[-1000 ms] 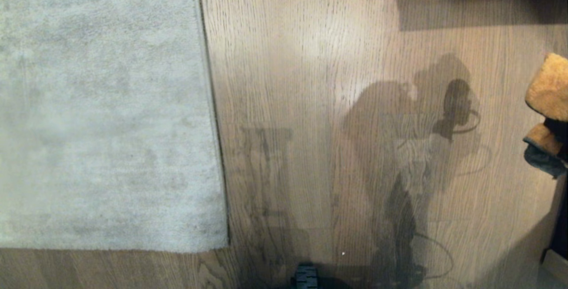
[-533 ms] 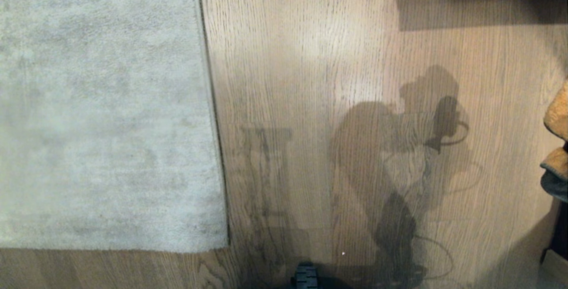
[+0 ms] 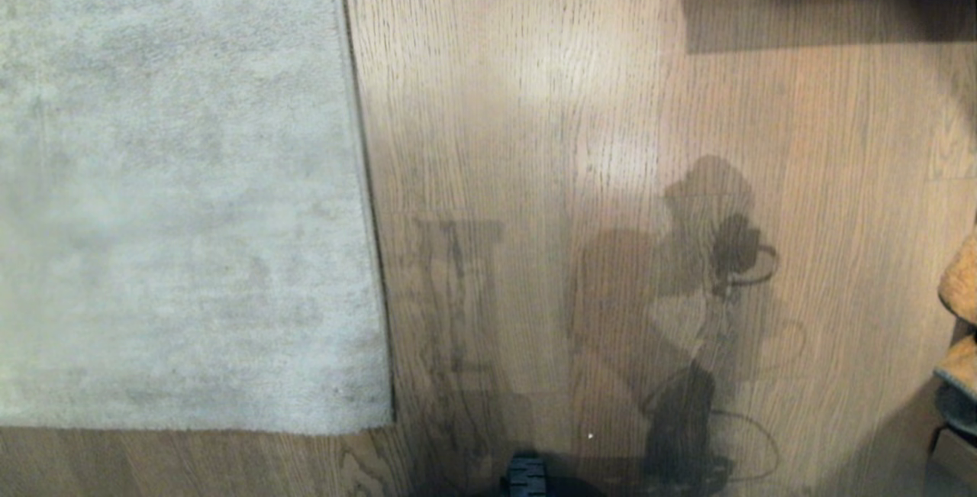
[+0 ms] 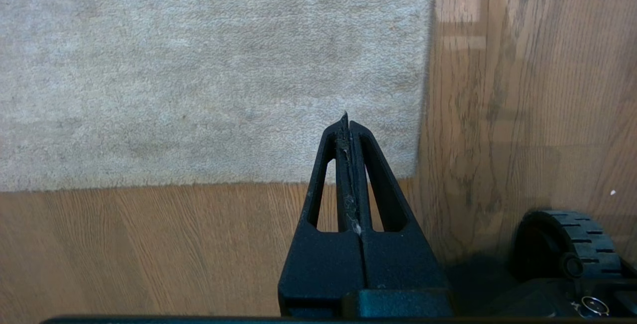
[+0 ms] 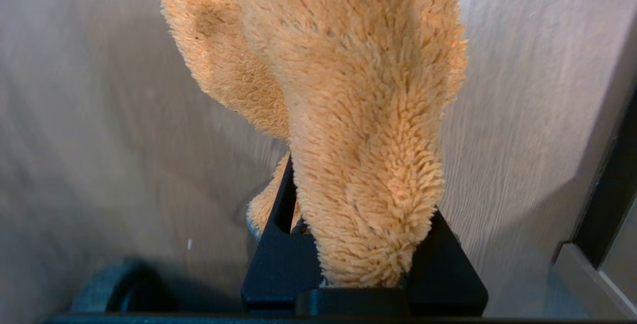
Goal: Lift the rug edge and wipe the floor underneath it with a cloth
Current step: Lift up the carpet
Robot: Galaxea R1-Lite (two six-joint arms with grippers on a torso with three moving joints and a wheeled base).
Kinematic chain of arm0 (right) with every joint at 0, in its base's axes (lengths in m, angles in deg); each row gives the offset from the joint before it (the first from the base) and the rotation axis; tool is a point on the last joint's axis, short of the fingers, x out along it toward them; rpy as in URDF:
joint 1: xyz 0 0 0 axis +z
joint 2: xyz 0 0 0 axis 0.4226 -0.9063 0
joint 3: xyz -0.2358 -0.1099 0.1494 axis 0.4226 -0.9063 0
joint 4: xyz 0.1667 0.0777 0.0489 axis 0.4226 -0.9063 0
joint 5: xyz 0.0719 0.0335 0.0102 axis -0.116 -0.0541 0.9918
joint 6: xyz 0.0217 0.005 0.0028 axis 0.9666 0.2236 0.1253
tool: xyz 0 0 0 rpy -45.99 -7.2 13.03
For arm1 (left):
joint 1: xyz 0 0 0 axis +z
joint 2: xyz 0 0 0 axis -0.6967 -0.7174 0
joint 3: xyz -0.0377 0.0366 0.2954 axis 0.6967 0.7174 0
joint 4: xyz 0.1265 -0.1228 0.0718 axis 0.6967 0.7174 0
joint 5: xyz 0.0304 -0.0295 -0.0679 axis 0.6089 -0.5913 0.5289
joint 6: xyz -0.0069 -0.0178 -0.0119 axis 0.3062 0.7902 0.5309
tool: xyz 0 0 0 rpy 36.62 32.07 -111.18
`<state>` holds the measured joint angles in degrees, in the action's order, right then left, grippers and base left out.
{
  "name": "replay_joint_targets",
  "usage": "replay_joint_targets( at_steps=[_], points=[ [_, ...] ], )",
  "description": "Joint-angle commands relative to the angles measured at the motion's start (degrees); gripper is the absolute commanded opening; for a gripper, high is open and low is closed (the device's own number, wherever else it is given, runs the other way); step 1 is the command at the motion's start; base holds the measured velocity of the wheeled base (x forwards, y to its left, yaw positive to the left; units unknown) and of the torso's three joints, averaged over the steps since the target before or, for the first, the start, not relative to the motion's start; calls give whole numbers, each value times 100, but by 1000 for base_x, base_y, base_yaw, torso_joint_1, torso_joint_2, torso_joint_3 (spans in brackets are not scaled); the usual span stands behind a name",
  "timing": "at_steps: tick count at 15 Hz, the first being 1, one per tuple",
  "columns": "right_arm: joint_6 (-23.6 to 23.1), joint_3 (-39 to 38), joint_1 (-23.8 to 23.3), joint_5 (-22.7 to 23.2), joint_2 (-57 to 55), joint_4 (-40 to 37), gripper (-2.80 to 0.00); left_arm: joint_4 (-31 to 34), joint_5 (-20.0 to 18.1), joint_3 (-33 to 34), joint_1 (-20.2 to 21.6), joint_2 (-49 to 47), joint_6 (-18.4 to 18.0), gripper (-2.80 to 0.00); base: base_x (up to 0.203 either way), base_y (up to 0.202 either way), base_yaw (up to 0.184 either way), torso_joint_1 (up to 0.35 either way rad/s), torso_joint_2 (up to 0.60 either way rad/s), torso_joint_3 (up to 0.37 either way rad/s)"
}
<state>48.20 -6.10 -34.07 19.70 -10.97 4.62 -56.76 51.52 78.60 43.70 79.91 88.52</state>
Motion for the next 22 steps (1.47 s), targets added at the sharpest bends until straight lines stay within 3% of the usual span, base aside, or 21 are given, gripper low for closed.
replay_joint_targets(
  at_steps=[1,7,13,17,22],
  points=[
    [-137,-114,270,1,808,-398,-280,-1,2,1,2,0,2,-280,0,0,0,0,0,0],
    [-228,-288,652,-8,2477,-1377,-280,-1,2,1,2,0,2,-280,0,0,0,0,0,0],
    [-686,-848,898,-27,3954,-1567,-280,-1,2,1,2,0,2,-280,0,0,0,0,0,0],
    [-883,-1513,916,-310,4085,-1147,-280,-1,2,1,2,0,2,-280,0,0,0,0,0,0],
    [-975,-1529,916,-325,4085,-1802,-280,-1,2,1,2,0,2,-280,0,0,0,0,0,0]
  ],
)
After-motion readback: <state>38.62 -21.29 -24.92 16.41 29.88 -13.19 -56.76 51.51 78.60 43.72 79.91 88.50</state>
